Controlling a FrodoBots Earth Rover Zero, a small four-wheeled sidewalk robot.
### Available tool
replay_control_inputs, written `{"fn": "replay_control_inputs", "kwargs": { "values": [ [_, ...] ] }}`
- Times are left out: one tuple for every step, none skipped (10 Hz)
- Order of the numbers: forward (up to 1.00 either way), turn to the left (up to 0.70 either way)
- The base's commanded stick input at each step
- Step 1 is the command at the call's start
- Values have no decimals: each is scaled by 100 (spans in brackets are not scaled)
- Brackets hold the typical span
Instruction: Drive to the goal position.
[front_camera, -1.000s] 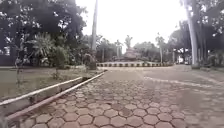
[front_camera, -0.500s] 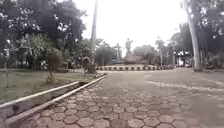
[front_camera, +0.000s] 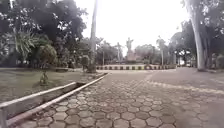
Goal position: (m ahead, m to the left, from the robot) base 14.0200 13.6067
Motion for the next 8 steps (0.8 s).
{"fn": "replay_control_inputs", "kwargs": {
  "values": [
    [70,0],
    [70,0],
    [70,0],
    [70,0],
    [70,0],
    [70,0],
    [70,0],
    [70,0]
  ]
}}
